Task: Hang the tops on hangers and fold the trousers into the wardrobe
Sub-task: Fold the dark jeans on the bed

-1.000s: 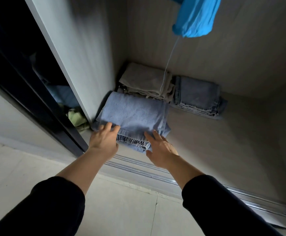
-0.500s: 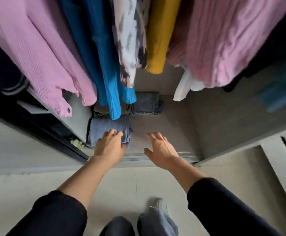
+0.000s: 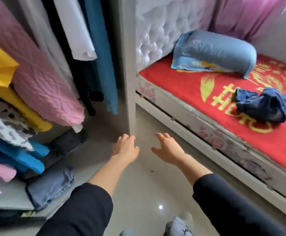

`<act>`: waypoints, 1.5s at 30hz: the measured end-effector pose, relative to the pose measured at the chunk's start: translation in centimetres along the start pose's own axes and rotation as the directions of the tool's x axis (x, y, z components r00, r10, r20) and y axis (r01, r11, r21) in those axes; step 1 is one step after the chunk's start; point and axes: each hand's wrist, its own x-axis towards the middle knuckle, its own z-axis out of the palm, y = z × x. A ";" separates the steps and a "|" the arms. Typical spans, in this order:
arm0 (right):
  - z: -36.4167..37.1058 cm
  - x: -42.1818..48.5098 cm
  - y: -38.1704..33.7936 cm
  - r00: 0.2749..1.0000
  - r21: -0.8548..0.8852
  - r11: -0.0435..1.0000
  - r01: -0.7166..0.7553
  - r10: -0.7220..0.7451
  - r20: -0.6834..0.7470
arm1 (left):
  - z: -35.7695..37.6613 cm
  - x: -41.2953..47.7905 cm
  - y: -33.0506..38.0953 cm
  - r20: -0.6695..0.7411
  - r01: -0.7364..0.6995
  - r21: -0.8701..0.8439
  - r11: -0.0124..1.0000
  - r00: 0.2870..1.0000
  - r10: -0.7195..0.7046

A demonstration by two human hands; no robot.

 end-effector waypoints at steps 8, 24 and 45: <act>-11.5 -4.9 21.6 0.961 0.048 0.967 -0.249 0.253 -0.113 | 4.1 5.0 25.8 0.083 -0.295 0.100 0.950 0.954 0.287; -25.3 -3.8 51.8 0.842 0.200 0.847 -0.492 0.521 -0.139 | 13.1 16.1 59.4 0.218 -0.509 0.148 0.848 0.853 0.474; -32.8 23.6 83.2 0.727 0.305 0.683 -0.663 0.685 0.045 | 32.7 52.0 83.7 0.430 -0.268 -0.221 0.938 0.836 0.341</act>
